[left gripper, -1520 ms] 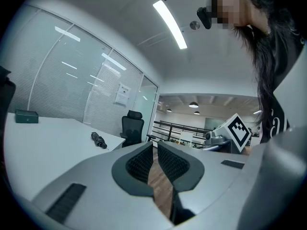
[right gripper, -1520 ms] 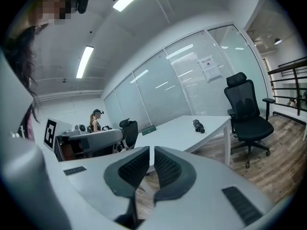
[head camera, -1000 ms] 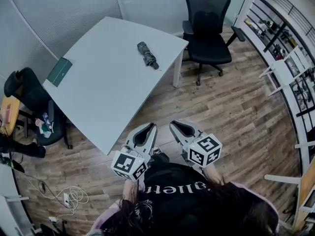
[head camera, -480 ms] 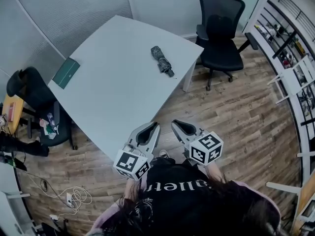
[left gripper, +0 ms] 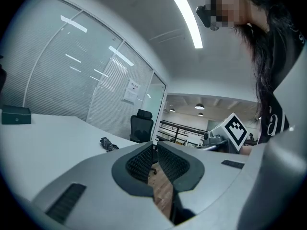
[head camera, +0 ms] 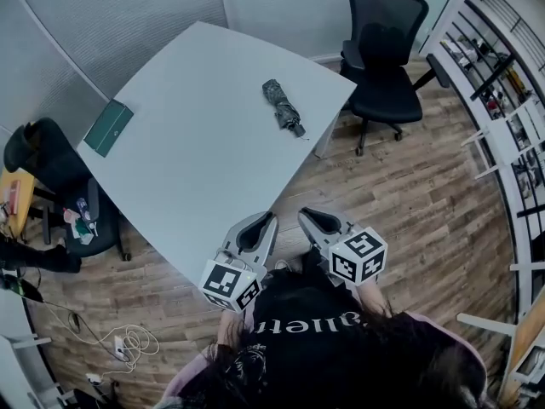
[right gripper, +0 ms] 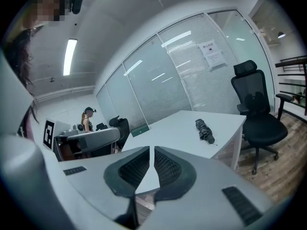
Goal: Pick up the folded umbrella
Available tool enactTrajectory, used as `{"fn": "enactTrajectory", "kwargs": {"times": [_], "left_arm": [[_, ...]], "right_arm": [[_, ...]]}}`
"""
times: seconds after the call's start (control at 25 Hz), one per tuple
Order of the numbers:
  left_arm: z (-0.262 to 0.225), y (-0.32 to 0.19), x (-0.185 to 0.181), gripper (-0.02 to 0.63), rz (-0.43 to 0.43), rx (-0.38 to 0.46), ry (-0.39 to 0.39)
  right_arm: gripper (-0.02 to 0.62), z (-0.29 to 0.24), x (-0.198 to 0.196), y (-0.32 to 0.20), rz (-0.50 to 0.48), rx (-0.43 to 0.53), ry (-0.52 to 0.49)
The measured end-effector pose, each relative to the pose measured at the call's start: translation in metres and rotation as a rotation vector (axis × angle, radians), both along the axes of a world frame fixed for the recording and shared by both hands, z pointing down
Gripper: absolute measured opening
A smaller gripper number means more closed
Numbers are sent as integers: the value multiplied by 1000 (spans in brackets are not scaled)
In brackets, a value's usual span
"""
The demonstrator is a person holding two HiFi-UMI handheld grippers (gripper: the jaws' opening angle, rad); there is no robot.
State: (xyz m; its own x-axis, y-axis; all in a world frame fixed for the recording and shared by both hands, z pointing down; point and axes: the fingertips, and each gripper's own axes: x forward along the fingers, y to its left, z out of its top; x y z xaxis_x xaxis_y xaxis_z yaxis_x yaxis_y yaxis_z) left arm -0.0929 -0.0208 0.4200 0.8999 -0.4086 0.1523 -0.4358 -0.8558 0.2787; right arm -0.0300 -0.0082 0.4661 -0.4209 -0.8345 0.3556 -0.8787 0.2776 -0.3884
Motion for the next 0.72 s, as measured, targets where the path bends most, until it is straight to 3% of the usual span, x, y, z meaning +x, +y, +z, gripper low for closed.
{"fn": "enactTrajectory", "kwargs": {"times": [0.4,0.72], "left_arm": [[11,-64,8,46,-111,-10,-27],[6,-124,49,46,-176,-3,-25]], "right_arm": [[43,12,23,-72,-75,-10,-11],[43,12,63,-146,-142,-18,-7]]}}
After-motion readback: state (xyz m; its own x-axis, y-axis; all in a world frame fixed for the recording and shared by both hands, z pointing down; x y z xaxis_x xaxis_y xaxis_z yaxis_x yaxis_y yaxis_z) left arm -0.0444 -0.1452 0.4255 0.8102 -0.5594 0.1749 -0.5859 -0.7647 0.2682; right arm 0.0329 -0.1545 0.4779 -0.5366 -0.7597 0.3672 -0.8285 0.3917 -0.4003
